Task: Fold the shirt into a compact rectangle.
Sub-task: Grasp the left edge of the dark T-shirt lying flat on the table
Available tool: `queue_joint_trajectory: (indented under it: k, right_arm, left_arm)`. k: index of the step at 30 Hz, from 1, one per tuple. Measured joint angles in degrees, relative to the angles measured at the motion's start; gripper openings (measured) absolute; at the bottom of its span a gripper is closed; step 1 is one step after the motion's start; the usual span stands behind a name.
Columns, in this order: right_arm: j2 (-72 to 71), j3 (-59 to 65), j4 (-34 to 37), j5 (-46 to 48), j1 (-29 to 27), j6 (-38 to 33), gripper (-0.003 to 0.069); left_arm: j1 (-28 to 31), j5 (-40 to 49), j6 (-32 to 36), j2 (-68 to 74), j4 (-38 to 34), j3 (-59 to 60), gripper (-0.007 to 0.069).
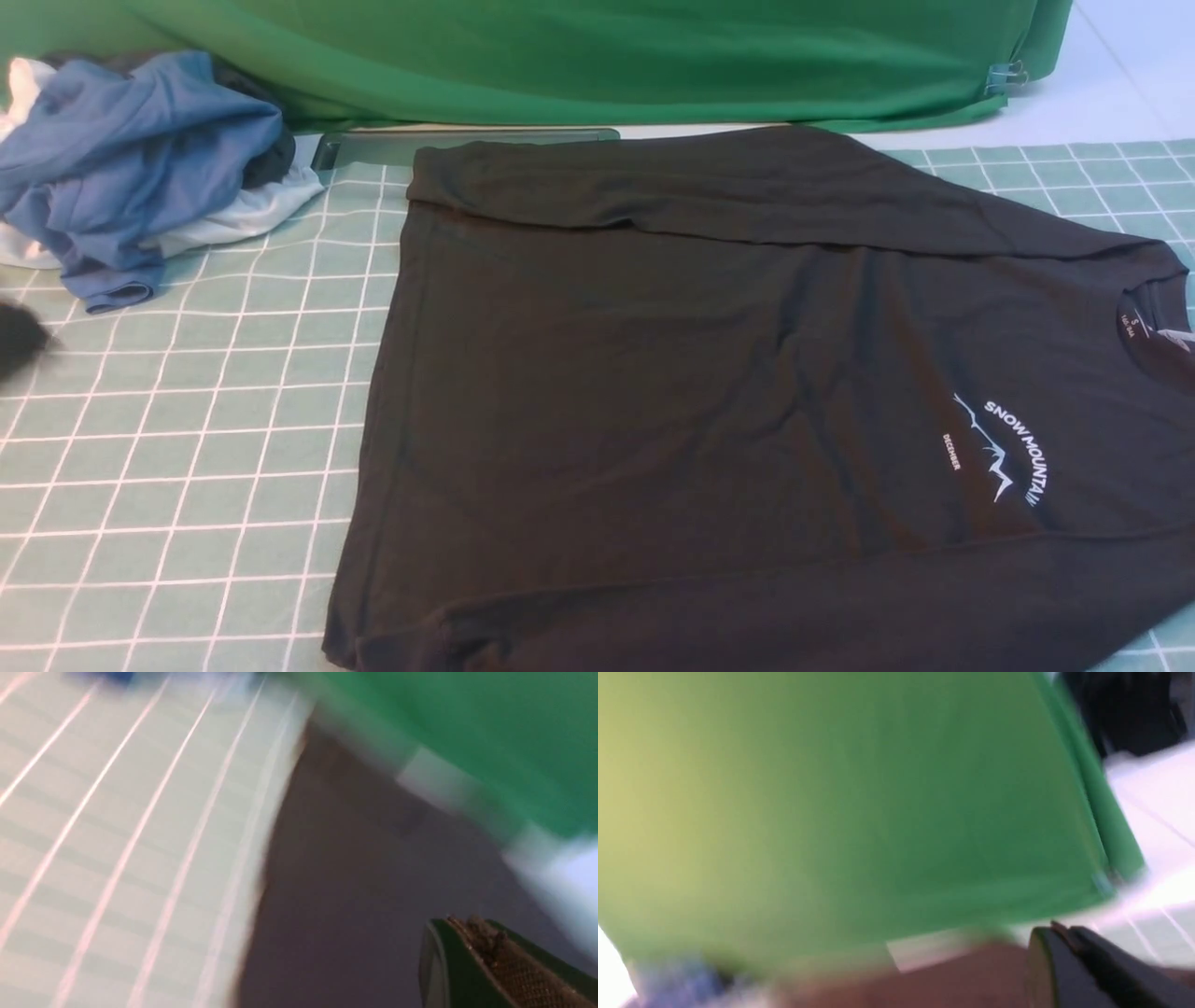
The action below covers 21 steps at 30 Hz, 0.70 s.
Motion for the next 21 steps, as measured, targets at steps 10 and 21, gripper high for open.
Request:
queue_joint_trajectory:
  k: [10,21]
  right_arm:
    - [26.30,-10.80,-0.58,31.81,0.00,-15.79,0.0033]
    - [31.47,-11.11,-0.61,31.28,0.00,-15.98,0.0038]
  left_arm:
    - [-12.30,6.23,12.58,25.95,-11.43,6.96,0.0020]
    - [-24.56,-10.76,4.80,38.25,-0.96,9.55,0.0176]
